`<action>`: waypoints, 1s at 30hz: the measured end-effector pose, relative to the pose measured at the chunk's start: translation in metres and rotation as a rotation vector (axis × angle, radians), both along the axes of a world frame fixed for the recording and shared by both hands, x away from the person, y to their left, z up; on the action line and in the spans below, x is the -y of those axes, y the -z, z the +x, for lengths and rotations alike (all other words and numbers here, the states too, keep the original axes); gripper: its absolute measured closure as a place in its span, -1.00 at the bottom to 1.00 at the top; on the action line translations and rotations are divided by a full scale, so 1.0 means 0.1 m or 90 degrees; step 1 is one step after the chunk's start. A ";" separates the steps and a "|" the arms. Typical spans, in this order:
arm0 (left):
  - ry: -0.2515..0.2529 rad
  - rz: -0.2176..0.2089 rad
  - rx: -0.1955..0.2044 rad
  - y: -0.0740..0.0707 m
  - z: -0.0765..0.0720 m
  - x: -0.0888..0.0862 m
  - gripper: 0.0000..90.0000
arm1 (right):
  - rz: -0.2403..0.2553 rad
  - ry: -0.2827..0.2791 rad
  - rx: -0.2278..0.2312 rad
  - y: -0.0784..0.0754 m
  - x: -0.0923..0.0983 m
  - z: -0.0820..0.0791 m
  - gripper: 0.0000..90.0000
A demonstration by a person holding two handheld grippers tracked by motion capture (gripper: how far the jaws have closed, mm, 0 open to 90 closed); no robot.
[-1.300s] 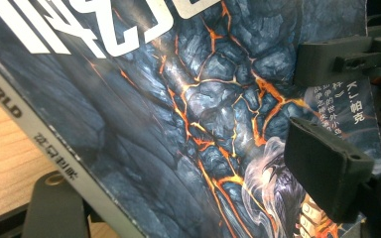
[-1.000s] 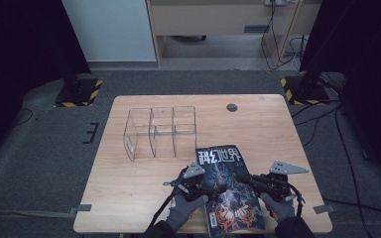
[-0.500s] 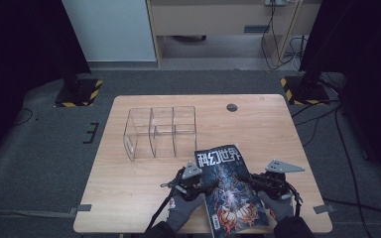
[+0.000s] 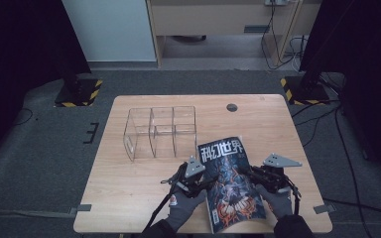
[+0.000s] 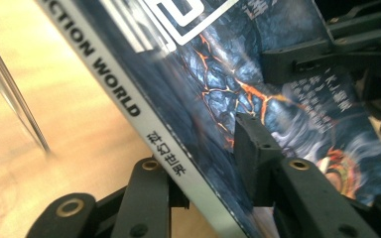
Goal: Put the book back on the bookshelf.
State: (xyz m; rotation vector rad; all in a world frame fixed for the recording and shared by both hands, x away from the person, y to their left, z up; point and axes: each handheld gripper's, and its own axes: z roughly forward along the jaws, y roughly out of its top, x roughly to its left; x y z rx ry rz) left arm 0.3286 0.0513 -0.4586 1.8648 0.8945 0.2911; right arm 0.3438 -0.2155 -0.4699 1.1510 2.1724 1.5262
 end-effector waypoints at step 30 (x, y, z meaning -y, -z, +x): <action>0.031 -0.016 0.140 -0.31 -0.10 -0.03 0.76 | 0.071 0.041 0.119 -0.17 0.05 0.21 0.19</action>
